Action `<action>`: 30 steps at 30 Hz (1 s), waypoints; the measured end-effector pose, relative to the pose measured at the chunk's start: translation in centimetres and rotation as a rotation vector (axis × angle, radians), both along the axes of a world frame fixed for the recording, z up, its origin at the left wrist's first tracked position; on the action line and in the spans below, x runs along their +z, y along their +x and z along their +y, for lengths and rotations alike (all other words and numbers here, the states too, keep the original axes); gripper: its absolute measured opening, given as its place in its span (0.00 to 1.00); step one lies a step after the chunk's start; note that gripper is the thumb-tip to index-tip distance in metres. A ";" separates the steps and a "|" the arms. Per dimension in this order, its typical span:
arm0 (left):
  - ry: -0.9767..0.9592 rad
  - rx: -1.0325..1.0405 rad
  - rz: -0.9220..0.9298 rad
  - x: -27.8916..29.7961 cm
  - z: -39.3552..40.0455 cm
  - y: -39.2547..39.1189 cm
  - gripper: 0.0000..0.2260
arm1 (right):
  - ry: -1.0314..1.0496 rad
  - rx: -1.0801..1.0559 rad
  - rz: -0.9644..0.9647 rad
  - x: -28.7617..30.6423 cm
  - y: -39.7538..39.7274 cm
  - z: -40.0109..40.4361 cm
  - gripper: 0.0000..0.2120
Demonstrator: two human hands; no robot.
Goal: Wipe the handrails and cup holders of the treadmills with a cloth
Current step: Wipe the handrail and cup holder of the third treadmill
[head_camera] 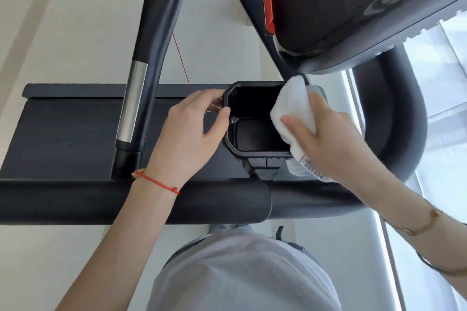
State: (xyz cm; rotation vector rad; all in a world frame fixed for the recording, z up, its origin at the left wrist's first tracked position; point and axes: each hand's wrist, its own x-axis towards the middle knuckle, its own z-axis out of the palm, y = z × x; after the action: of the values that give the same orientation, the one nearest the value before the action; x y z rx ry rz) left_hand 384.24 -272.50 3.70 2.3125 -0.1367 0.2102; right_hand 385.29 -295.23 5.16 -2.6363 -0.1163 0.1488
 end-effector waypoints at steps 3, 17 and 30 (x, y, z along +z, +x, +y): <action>0.003 -0.009 -0.010 -0.1 0.0 0.0 0.12 | 0.000 -0.007 0.040 -0.3 0.9 0.0 0.22; -0.010 -0.014 -0.019 -0.3 0.1 -0.1 0.12 | -0.213 0.433 -0.263 2.2 2.2 0.6 0.25; -0.003 0.038 0.018 -0.6 0.4 -0.2 0.12 | -0.344 0.636 -0.232 1.7 7.3 5.0 0.19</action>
State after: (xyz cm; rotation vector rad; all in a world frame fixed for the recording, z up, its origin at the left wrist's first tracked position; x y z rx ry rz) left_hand 384.04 -272.13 3.08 2.3151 -0.0827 0.2083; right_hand 392.61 -290.27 6.88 -2.8469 -1.0952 0.0760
